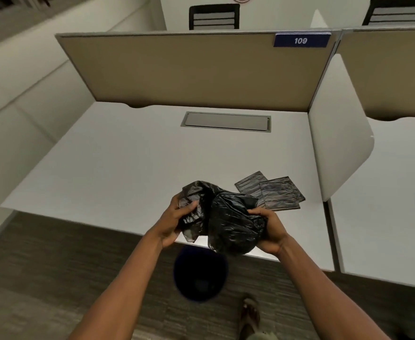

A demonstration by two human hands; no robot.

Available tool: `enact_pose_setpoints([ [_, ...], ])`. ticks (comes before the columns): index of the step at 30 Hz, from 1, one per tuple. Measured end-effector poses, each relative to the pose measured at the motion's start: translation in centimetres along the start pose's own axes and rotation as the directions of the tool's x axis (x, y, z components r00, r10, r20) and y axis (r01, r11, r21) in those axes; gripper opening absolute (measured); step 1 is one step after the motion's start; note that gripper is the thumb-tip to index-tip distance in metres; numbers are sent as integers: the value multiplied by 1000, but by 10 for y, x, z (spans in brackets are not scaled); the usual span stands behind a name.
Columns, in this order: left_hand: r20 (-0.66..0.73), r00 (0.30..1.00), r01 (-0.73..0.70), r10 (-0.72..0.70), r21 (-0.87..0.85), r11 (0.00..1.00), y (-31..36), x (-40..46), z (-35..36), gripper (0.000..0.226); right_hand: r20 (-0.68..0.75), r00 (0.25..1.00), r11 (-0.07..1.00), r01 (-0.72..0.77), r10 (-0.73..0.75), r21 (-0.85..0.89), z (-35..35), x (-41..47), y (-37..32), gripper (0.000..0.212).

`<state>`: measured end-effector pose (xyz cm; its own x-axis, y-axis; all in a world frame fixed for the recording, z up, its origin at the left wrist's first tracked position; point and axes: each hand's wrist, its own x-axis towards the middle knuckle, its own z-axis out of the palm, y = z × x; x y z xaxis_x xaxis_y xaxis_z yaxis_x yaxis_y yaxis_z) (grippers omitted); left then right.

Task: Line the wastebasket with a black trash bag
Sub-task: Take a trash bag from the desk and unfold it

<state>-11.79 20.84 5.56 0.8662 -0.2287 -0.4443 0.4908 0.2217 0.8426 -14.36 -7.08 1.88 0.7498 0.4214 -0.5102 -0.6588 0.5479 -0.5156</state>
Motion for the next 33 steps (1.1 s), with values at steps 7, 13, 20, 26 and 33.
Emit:
enact_pose_setpoints([
  [7,-53,998,29,-28,21,999,25,-64,-57,40,-281,956,996,73,-86,-54,33,-5,59,80],
  [13,-82,997,7,-8,-12,1000,32,-104,-104,34,-297,942,918,25,-154,-395,58,-28,114,51],
  [20,7,991,134,-135,-112,985,46,-145,-157,36,-423,889,935,16,-176,-355,62,-45,160,15],
  [26,9,995,101,-101,-176,979,62,-181,-197,37,-609,774,967,20,-175,-253,37,-56,169,27],
  [33,47,995,-69,83,-254,965,81,-209,-199,39,-692,708,921,-164,-138,-352,33,-52,184,29],
])
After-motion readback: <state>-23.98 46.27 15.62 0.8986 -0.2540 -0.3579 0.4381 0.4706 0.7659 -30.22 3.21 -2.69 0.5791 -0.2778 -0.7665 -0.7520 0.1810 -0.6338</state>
